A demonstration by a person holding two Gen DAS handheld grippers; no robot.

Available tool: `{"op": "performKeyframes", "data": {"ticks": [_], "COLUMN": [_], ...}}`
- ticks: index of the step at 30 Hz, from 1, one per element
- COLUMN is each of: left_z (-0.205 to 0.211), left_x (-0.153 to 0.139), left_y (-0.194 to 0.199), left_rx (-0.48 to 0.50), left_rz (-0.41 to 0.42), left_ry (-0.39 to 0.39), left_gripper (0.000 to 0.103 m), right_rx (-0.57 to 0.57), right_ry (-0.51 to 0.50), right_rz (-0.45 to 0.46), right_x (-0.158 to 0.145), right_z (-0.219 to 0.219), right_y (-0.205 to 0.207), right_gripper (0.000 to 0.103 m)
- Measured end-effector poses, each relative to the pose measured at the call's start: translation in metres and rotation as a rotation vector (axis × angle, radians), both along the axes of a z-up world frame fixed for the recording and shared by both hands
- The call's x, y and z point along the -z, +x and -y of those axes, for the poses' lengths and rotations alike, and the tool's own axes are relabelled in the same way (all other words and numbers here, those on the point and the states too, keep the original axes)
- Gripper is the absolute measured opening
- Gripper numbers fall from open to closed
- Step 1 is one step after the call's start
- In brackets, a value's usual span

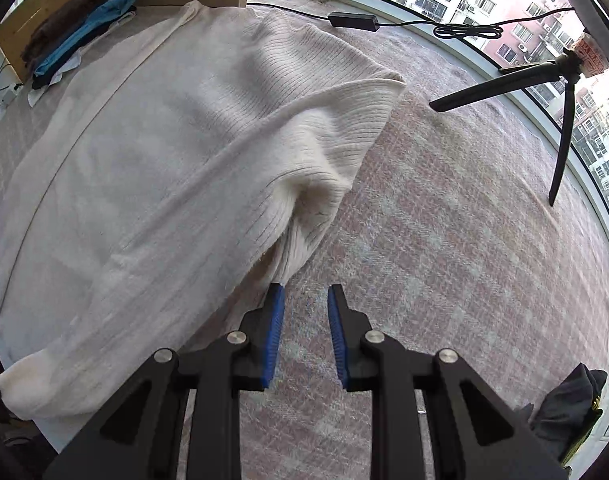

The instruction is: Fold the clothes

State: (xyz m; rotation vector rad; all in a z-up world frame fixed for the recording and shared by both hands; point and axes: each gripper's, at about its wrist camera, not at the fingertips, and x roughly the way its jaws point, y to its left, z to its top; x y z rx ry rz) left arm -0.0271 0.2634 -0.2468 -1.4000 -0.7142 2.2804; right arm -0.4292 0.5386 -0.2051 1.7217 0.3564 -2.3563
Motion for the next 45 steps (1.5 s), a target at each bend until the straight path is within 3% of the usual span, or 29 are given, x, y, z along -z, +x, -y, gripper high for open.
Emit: {"op": "performKeyframes", "data": {"ticks": [6,9,10,16,18,19,20,22,26,31,33,34,35,40,42,45], "left_z": [-0.015,-0.02,-0.021,-0.024,-0.025,-0.024,-0.023,-0.017,-0.015,-0.04,-0.046,-0.045,-0.045,-0.036,-0.036,-0.042], "left_x": [-0.004,-0.005,-0.005,-0.007,-0.01,-0.012,-0.013,-0.013,-0.015,-0.012,-0.009,-0.008,-0.007,-0.01,-0.011,-0.011], "left_y": [0.005,0.005,0.005,0.001,0.0,-0.001,-0.002,-0.006,-0.009,-0.004,-0.002,-0.002,-0.002,-0.004,-0.005,-0.006], "left_rx": [0.045,0.06,0.063,0.073,0.081,0.085,0.083,0.072,0.078,0.17,0.192,0.193,0.193,0.17,0.172,0.201], "left_rz": [-0.017,-0.021,-0.021,-0.015,-0.027,-0.033,-0.034,-0.032,-0.033,-0.035,-0.029,-0.026,-0.023,-0.024,-0.026,-0.024], "left_ry": [-0.028,-0.022,-0.018,0.016,-0.009,-0.021,-0.029,-0.038,-0.076,-0.205,-0.217,-0.213,-0.21,-0.192,-0.181,-0.166], "left_gripper": [0.002,0.002,0.002,0.002,0.002,0.002,0.002,0.002,0.002,0.002,0.002,0.002,0.002,0.002,0.002,0.002], "right_rx": [0.037,0.11,0.139,0.336,0.269,0.206,0.139,0.041,-0.02,0.029,0.053,0.075,0.094,0.113,0.137,0.233], "right_ry": [0.027,-0.021,-0.037,-0.129,-0.156,-0.155,-0.147,-0.101,0.0,-0.046,-0.078,-0.103,-0.138,-0.063,-0.08,-0.042], "right_rz": [0.003,0.041,0.048,0.066,0.022,-0.003,-0.025,-0.043,-0.041,-0.049,-0.02,0.008,0.027,0.043,0.034,-0.013], "right_x": [0.009,0.011,0.011,0.015,0.007,0.002,-0.002,0.0,0.018,0.017,0.019,0.021,0.022,0.02,0.017,0.016], "right_z": [0.007,-0.014,-0.024,-0.087,-0.083,-0.073,-0.062,-0.04,-0.014,-0.014,-0.017,-0.019,-0.023,-0.04,-0.05,-0.071], "right_y": [-0.034,-0.046,-0.048,-0.053,-0.044,-0.038,-0.032,-0.025,-0.024,-0.045,-0.049,-0.047,-0.046,-0.042,-0.041,-0.045], "right_gripper": [0.022,0.019,0.005,0.003,0.004,0.01,0.026,0.04,0.04,0.04,0.038,0.024,0.016,0.012,0.01,0.012]}}
